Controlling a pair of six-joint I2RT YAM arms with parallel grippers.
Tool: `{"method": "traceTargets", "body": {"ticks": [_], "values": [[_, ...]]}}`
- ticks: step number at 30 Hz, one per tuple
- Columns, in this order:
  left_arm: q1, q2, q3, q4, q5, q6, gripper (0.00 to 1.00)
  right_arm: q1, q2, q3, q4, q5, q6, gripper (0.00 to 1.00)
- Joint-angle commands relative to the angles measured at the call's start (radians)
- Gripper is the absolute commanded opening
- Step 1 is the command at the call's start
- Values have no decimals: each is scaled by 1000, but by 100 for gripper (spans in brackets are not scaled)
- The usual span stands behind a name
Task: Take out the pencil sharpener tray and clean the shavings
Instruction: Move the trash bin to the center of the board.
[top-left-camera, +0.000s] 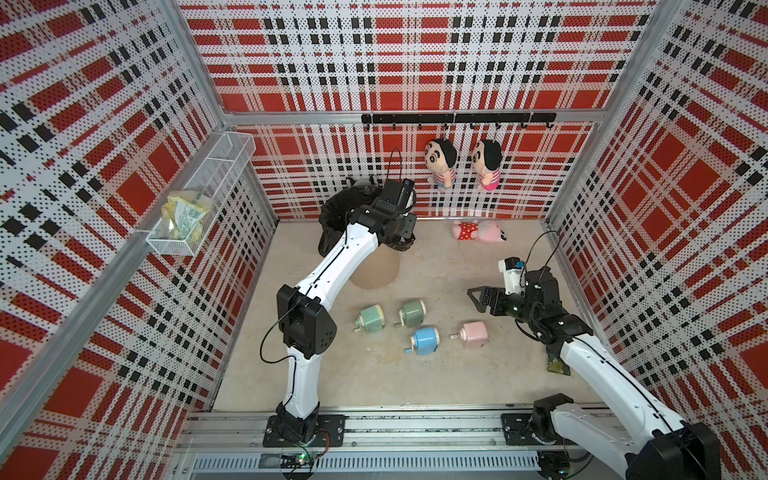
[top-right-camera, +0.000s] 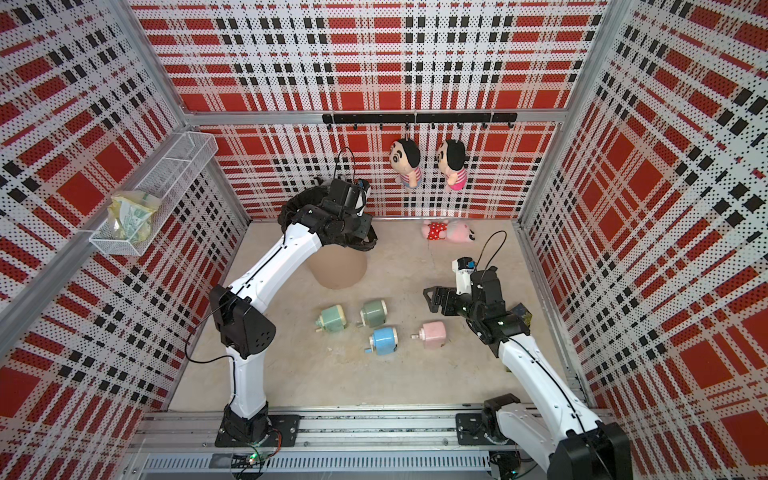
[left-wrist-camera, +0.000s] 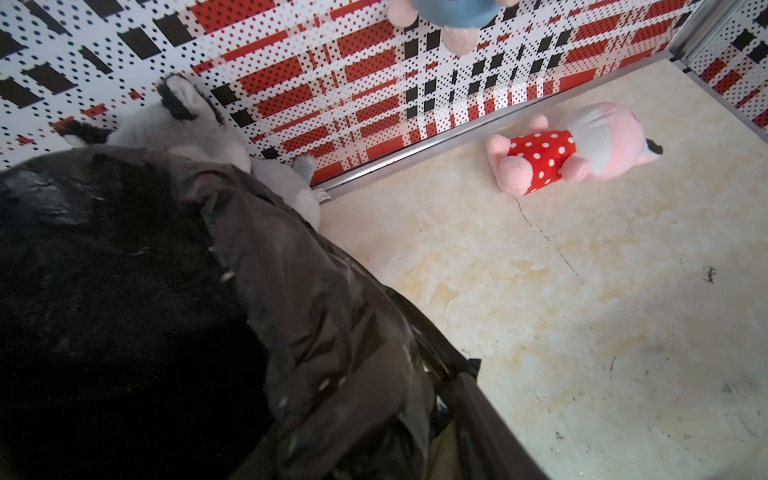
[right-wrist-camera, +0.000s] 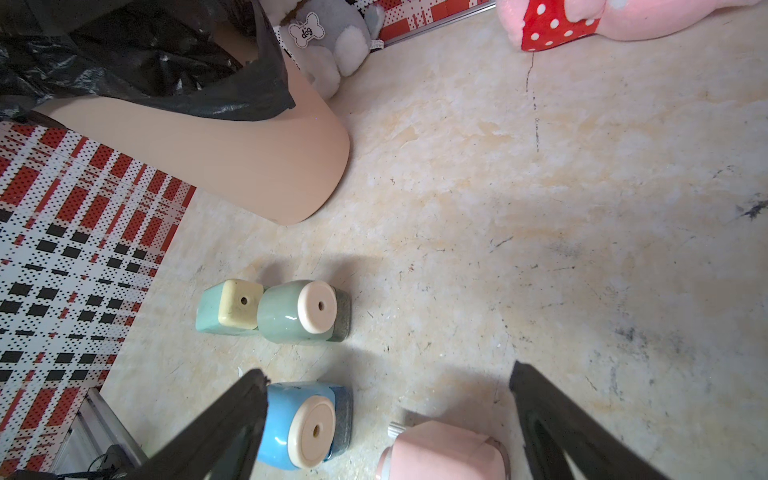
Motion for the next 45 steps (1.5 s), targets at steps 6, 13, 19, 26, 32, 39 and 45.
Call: {"method": "traceTargets", "body": {"ticks": [6, 13, 19, 26, 32, 39, 45], "values": [[-56, 34, 112, -27, 86, 37, 17, 10, 4, -11, 3, 10, -4, 94], [-166, 95, 141, 6, 30, 86, 17, 10, -19, -10, -12, 14, -5, 94], [-244, 122, 143, 118, 28, 60, 13, 12, -96, -28, -47, 30, 1, 94], [-310, 67, -19, 319, -35, 36, 8, 12, -191, -38, -94, 45, 3, 94], [-322, 74, -43, 392, -46, 51, 8, 12, -217, -28, -123, 43, 8, 94], [-334, 97, 13, 431, -26, 50, 11, 11, -239, -25, -135, 56, 11, 95], [-345, 111, 10, 425, 0, 47, 12, 11, -212, -32, -113, 48, 13, 95]]}}
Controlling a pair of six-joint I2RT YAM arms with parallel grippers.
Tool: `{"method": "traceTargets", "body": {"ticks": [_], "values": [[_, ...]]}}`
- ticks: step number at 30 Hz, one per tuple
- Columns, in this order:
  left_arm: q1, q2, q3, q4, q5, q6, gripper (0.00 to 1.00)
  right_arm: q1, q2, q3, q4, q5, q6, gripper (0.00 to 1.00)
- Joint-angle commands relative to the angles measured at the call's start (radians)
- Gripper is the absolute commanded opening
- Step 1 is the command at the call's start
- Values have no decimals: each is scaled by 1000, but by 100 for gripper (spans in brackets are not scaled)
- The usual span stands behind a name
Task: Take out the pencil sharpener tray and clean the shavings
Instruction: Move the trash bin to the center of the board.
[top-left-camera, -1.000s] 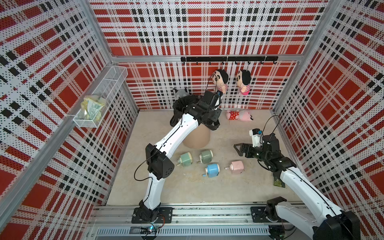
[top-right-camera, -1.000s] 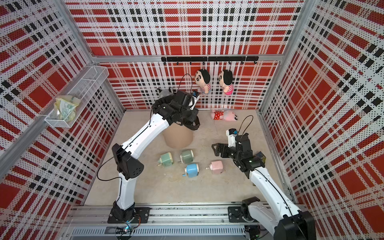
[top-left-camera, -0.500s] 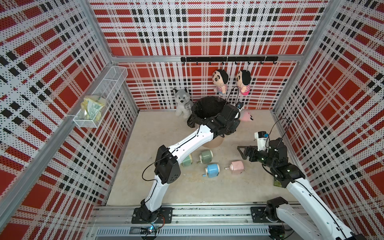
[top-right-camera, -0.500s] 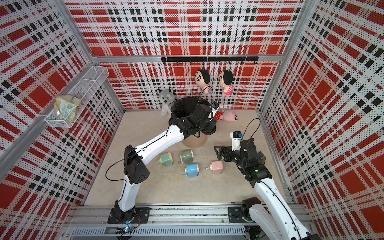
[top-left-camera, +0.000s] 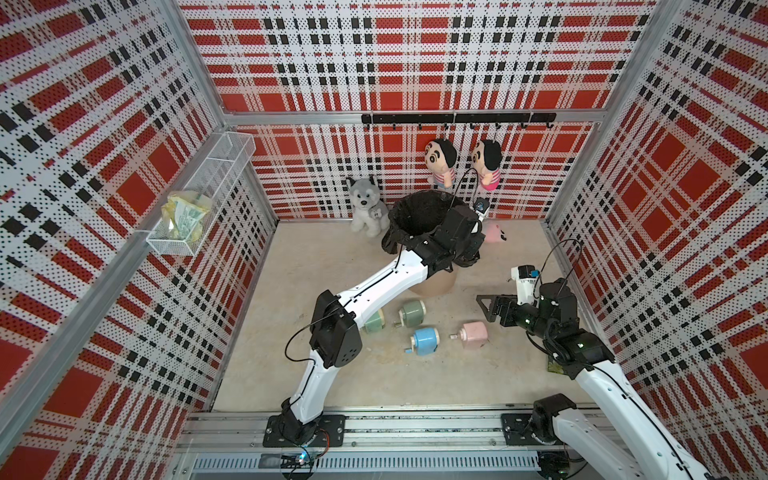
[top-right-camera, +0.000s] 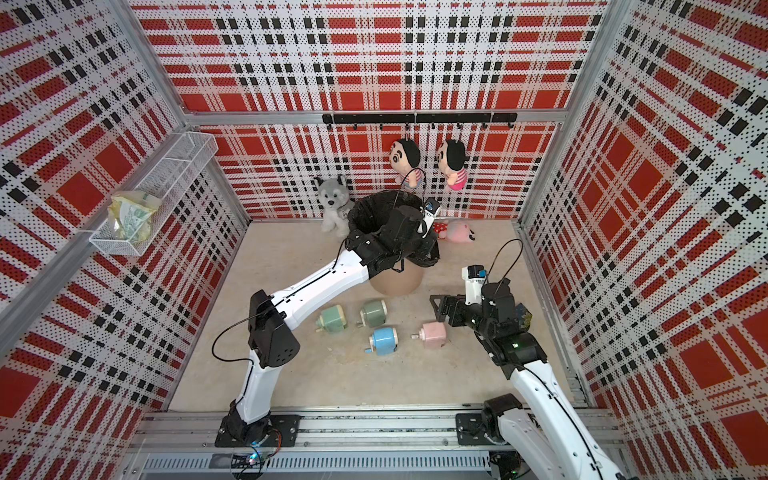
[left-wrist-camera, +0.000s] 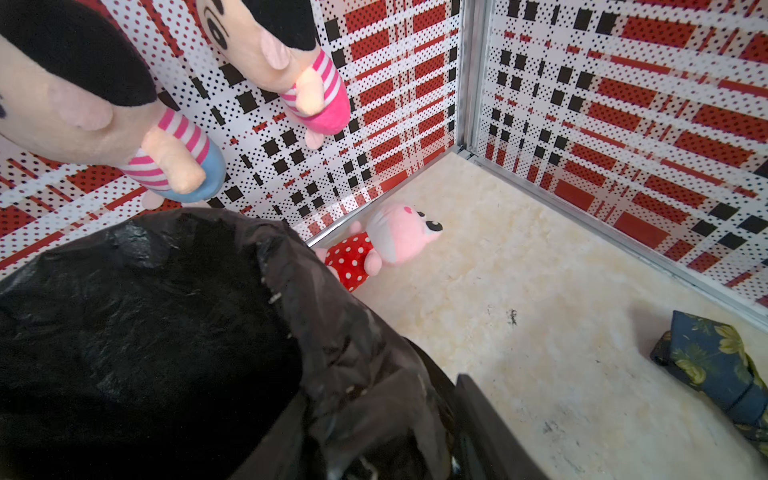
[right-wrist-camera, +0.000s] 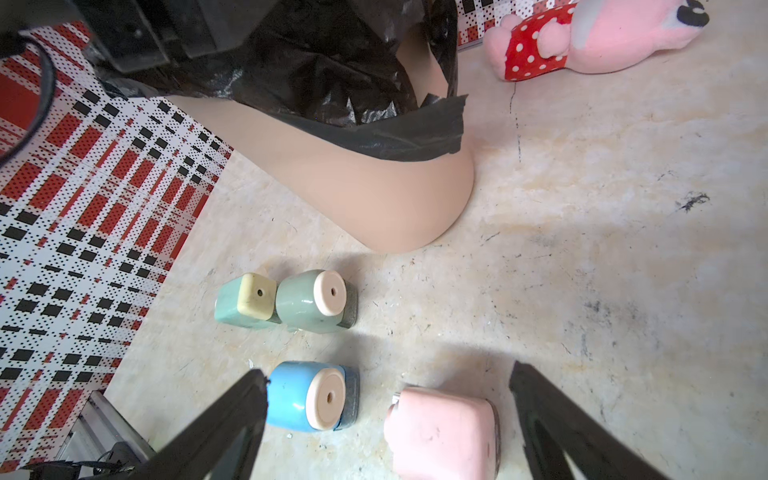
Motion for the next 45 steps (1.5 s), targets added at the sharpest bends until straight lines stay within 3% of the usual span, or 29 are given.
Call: {"method": "traceTargets", "body": {"ticks": [1, 3, 7, 10, 13, 21, 27, 31, 36, 41, 45], "values": [[-18, 4, 1, 48, 31, -24, 12, 7, 12, -1, 12, 6, 4, 95], [-17, -15, -37, 62, 26, -31, 18, 7, 17, 0, 14, 6, 5, 95], [-17, -48, -85, 83, 26, -41, 64, 8, 19, 7, 13, 2, -1, 98], [-17, -62, -97, 84, 27, -50, 88, 9, 14, 13, 5, 5, -4, 100], [-17, -84, -110, 84, 34, -58, 100, 9, 4, 22, -6, 8, -9, 100], [-18, -183, -151, 101, 63, -78, 98, 9, -38, 36, -19, 65, -6, 100], [-14, -309, -250, 109, 10, -101, 98, 9, -34, 54, -18, 68, -6, 100], [15, -490, -463, 160, -46, -172, 98, 9, -23, 67, -14, 60, -6, 100], [74, -785, -826, 174, -140, -300, 98, 9, 1, 66, 17, 35, -9, 100], [195, -1048, -1145, 138, -135, -461, 98, 16, 52, 65, 55, 1, -10, 100], [259, -1146, -1341, 167, -88, -567, 98, 57, 82, 69, 75, 12, -7, 100]]}}
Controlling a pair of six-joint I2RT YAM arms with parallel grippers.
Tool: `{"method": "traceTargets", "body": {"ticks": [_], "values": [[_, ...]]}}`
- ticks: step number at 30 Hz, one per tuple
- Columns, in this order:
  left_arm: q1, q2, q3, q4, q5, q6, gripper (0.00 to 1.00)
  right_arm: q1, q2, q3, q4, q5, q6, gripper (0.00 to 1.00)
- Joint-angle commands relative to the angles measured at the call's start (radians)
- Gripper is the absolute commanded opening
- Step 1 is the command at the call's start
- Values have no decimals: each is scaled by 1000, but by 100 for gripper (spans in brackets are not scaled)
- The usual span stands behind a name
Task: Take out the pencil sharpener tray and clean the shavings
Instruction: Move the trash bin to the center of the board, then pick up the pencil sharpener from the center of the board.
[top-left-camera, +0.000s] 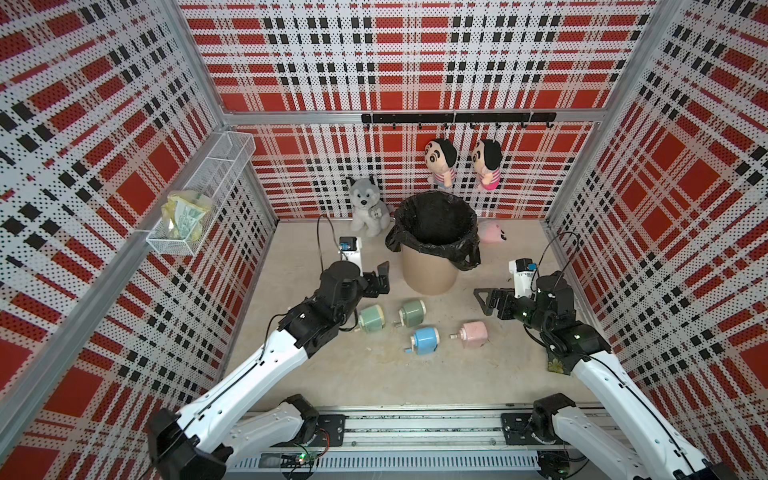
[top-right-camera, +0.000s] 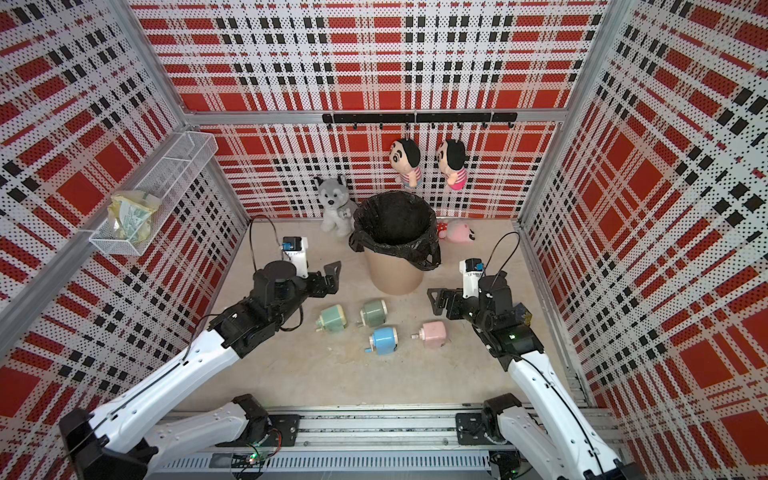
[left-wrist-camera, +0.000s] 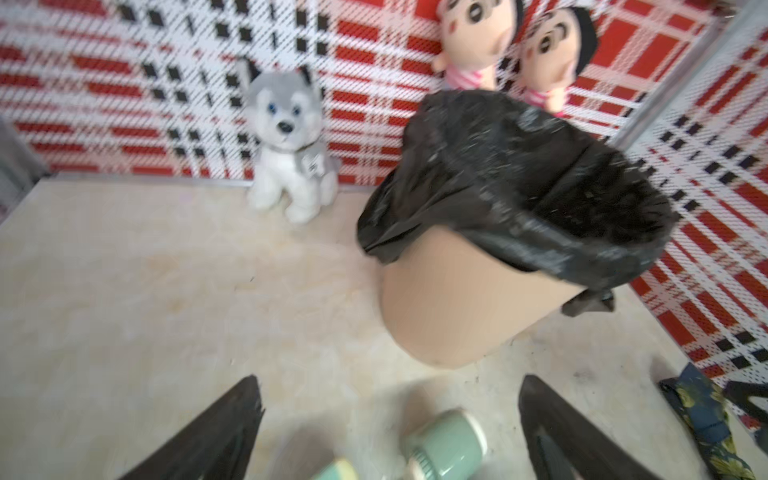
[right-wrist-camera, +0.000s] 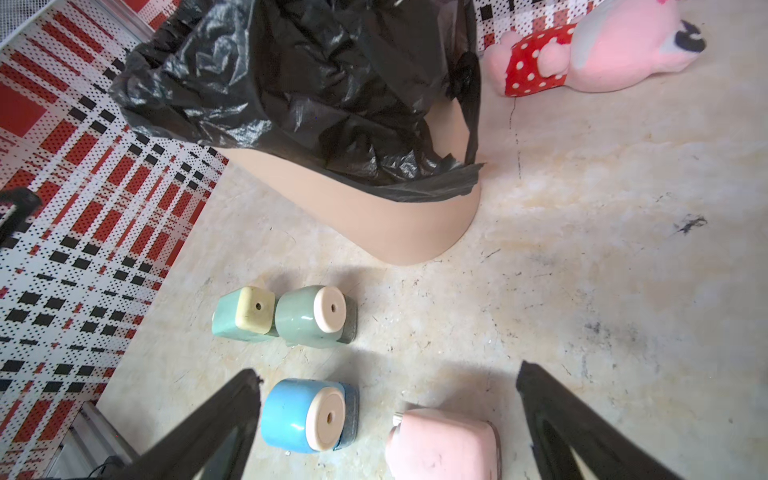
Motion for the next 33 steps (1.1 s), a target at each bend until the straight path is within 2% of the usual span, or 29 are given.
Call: {"method": "traceTargets", "body": {"ticks": [1, 6, 16, 23, 31, 32, 33], "values": [[32, -28, -125, 25, 34, -135, 98, 47, 16, 25, 44, -9, -3, 100], [93, 27, -246, 137, 110, -181, 98, 124, 54, 55, 44, -9, -3, 100], [193, 235, -288, 314, 248, -151, 98, 168, 59, 80, 44, -9, -3, 100], [181, 249, -343, 430, 362, -154, 98, 169, 51, 65, 44, -9, -3, 100], [134, 227, -383, 411, 352, -162, 98, 170, 42, 45, 44, -9, -3, 100], [124, 217, -391, 403, 339, -166, 98, 169, 39, 42, 1, 113, -41, 100], [115, 207, -398, 396, 330, -169, 98, 169, 35, 40, 0, 115, -42, 100]]}}
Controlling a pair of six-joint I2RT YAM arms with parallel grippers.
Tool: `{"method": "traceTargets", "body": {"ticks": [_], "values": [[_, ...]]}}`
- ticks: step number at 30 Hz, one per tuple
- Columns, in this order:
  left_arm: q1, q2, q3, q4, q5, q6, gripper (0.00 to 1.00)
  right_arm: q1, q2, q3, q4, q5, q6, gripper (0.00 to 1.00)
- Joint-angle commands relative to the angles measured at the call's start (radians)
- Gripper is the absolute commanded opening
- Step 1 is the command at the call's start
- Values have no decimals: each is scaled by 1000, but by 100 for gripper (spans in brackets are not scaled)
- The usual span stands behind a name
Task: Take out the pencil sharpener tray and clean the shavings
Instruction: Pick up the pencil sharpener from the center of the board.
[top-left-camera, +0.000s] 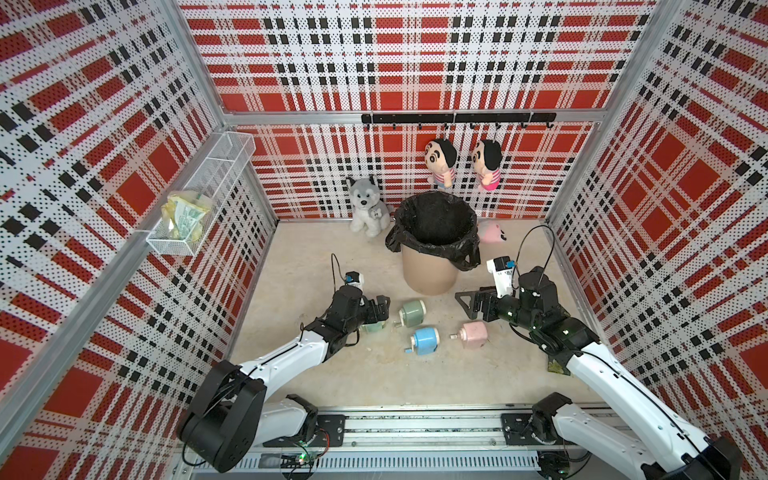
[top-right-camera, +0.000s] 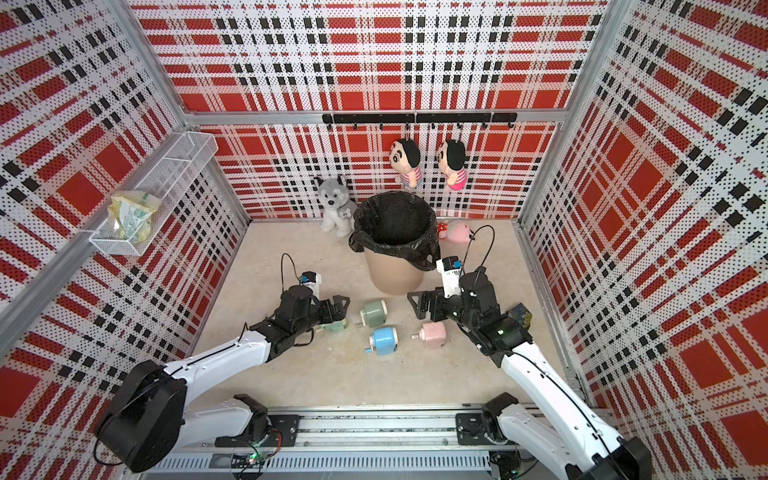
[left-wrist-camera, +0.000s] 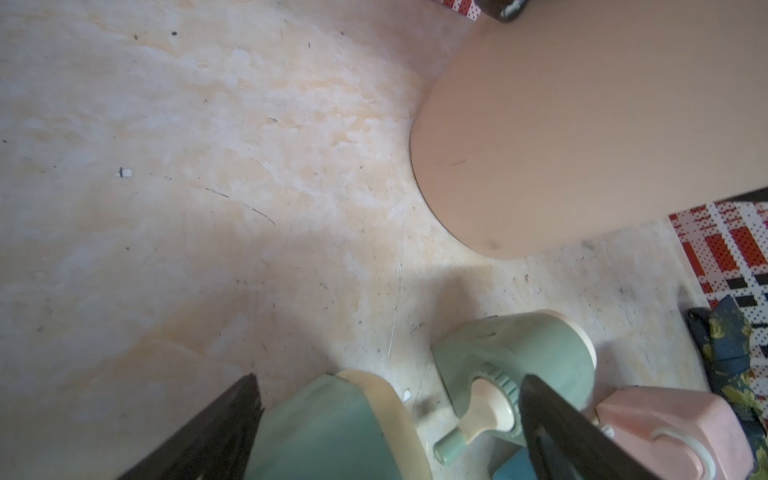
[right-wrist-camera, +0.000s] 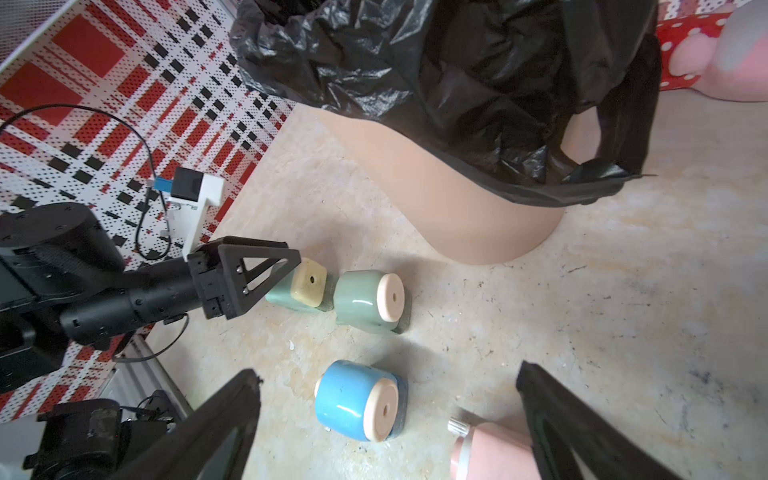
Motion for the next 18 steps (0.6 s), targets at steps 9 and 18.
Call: {"method": "traceTargets", "body": {"ticks": [9, 18], "values": [[-127, -116, -82, -63, -88, -59, 98, 5, -51, -24, -44, 86, -32, 100], [-235, -137, -136, -90, -323, -123, 98, 6, -47, -26, -46, 80, -26, 100]]}}
